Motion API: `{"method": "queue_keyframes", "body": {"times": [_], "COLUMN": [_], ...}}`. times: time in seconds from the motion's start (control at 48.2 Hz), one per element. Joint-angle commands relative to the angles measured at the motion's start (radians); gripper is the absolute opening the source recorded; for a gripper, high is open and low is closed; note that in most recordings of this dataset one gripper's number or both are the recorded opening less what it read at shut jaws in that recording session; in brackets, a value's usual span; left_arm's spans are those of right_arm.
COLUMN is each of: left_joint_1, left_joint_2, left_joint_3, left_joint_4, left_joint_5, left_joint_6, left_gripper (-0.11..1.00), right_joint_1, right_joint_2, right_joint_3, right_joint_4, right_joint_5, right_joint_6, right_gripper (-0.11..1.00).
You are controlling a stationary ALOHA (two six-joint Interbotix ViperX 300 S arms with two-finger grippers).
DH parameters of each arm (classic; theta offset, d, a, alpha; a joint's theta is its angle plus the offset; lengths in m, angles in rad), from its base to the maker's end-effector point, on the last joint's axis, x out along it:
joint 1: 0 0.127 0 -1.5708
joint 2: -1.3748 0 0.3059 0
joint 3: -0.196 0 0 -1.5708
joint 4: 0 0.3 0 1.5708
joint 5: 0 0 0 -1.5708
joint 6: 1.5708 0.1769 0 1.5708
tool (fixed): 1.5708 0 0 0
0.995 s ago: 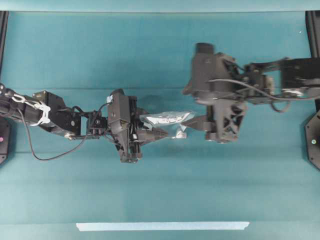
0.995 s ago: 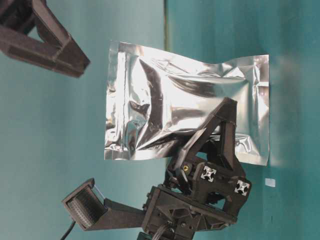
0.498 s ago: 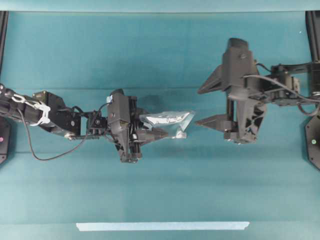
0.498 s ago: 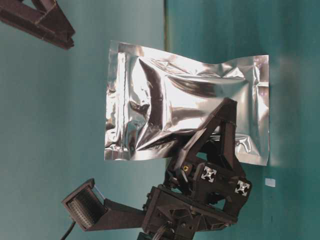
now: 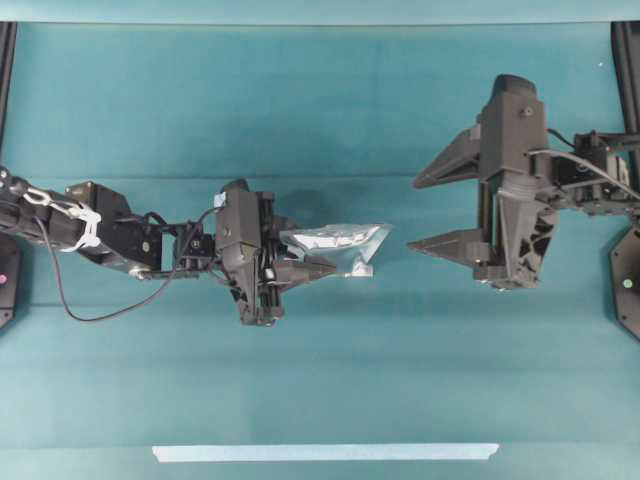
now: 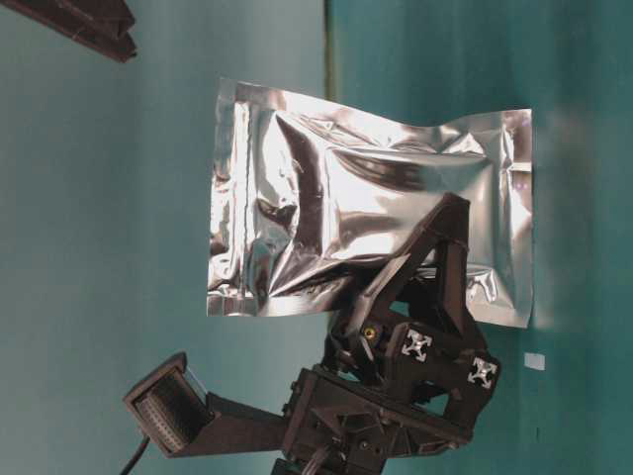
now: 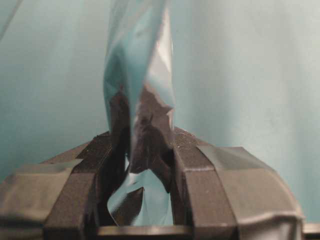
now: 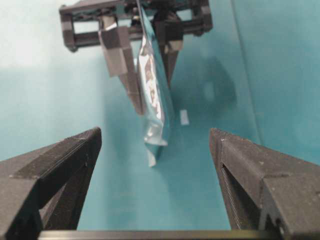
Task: Hand over the silver zip bag and make it stand upright.
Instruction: 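Withdraw the open right gripper away to the right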
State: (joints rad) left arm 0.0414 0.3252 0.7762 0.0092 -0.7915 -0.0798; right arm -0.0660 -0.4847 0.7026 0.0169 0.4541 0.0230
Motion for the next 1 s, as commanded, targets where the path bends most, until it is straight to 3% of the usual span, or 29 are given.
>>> {"method": "queue_keyframes", "body": {"times": [0.0, 0.975], "left_joint_1": [0.000, 0.000], "left_joint_2": [-0.009, -0.009], "left_joint_3": [-0.005, -0.002], "left_joint_4": [0.000, 0.000], "left_joint_5": [-0.002, 0.000], "left_joint_6": [0.002, 0.003], "left_gripper": [0.25, 0.25], "right_joint_1": [0.002, 0.011], "right_joint_2": [-0.020, -0.087], "right_joint_3": [-0.005, 0.057], "right_joint_4": [0.002, 0.006], "right_joint_5": [-0.009, -0.008], "right_joint_6": [0.011, 0.046], "right_gripper": [0.89, 0.89]}}
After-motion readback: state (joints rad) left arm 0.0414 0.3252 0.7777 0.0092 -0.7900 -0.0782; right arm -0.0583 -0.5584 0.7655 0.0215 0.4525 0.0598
